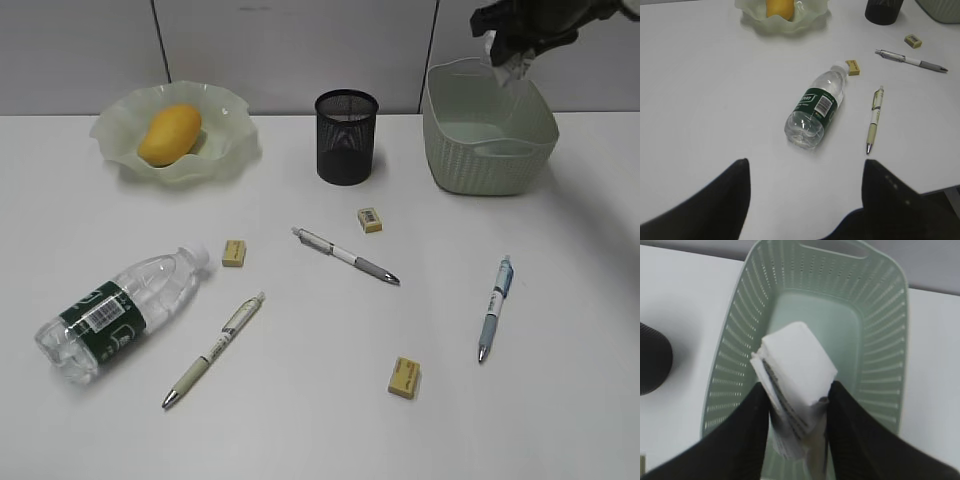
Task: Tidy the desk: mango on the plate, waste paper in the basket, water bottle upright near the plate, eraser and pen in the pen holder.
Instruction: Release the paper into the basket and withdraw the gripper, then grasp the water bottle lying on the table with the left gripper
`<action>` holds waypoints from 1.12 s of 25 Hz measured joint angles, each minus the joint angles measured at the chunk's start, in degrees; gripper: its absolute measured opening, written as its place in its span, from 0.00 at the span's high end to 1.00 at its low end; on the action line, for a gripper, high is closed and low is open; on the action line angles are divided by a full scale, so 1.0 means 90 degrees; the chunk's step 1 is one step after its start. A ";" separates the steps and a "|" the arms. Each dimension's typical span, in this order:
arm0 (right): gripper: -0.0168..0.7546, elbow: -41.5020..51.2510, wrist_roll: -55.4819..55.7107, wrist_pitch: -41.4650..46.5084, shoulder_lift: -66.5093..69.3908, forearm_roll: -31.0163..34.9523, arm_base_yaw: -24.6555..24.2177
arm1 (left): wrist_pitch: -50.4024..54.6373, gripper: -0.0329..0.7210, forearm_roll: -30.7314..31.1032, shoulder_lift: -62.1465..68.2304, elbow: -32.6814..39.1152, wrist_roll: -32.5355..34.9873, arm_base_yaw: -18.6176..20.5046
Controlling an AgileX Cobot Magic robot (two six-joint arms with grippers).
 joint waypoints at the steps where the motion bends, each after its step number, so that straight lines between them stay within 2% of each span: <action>1: 0.60 -0.0135 0.0040 -0.0066 0.0201 0.0000 -0.0005 | 0.0000 0.26 0.0000 0.0000 0.0000 0.0000 0.0000; 4: 0.60 -0.0453 0.0045 -0.0348 0.0827 0.0000 -0.0005 | 0.0000 0.26 0.0000 0.0000 0.0000 0.0000 0.0000; 5: 0.56 -0.0474 0.0053 -0.0467 0.0945 0.0000 -0.0005 | 0.0000 0.26 0.0000 0.0000 0.0000 0.0000 0.0000; 8: 0.26 -0.0479 0.0190 -0.0759 0.1124 -0.0090 -0.0005 | 0.0000 0.26 0.0000 0.0000 0.0000 0.0000 0.0000; 9: 0.21 -0.0511 0.0227 -0.0819 0.1131 -0.0154 -0.0005 | 0.0000 0.26 0.0000 0.0000 0.0000 0.0000 0.0000; 14: 0.17 -0.0784 0.0267 -0.0436 0.1020 -0.0221 -0.0005 | 0.0000 0.26 0.0000 0.0000 0.0000 0.0000 0.0000; 19: 0.18 -0.1033 -0.0047 0.0904 0.0510 -0.0221 -0.0005 | 0.0000 0.26 0.0000 0.0000 0.0000 0.0000 0.0000; 22: 0.30 -0.1060 -0.0143 0.1671 0.0123 -0.0162 -0.0005 | 0.0000 0.26 -0.0003 0.0000 0.0000 0.0000 0.0000; 26: 0.79 -0.1072 -0.0186 0.2417 -0.0530 0.0108 0.0008 | 0.0000 0.26 -0.0003 0.0000 0.0000 0.0000 0.0000; 27: 0.88 -0.1072 -0.0207 0.2514 -0.0716 0.0223 0.0008 | 0.0000 0.26 -0.0003 0.0000 0.0000 0.0000 0.0000; 28: 0.94 -0.1065 -0.0226 0.2541 -0.0916 0.0333 0.0008 | 0.0000 0.26 -0.0003 0.0000 0.0000 0.0000 0.0000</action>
